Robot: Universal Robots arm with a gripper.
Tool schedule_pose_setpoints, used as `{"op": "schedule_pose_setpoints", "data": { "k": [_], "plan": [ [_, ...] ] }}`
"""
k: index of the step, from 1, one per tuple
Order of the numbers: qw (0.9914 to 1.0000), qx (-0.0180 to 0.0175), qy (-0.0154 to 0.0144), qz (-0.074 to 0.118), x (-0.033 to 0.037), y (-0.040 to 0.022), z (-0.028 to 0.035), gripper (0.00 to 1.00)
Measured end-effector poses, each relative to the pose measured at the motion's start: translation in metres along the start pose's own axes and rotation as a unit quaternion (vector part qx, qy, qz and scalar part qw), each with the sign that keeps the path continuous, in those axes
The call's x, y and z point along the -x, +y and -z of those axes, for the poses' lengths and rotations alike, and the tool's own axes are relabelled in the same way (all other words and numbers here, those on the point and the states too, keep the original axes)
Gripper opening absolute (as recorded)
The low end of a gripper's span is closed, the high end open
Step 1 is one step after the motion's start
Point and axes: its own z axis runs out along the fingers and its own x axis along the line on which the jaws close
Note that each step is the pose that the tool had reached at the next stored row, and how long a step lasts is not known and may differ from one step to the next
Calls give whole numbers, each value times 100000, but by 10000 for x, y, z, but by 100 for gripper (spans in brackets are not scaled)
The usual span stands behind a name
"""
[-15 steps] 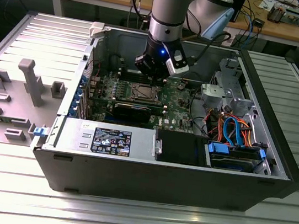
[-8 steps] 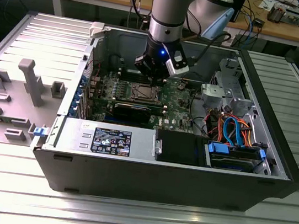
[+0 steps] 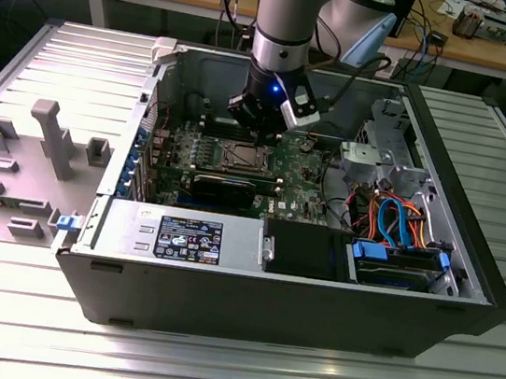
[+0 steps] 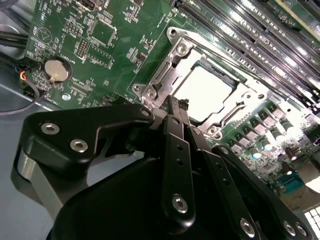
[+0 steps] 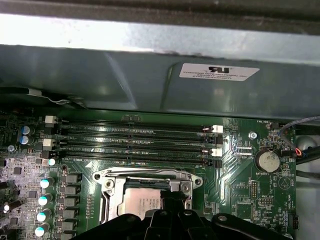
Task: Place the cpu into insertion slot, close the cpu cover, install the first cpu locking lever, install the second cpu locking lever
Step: 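Install the second cpu locking lever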
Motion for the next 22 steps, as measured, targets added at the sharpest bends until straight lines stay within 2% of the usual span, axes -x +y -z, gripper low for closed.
{"op": "schedule_pose_setpoints", "data": {
  "k": [2, 10, 22],
  "plan": [
    [100000, 5, -4, -2, 1, 4, 34, 11],
    [100000, 9, -4, -6, -1, -47, 41, 11],
    [100000, 4, -1, 0, -2, -65, 43, 11]
  ]
}}
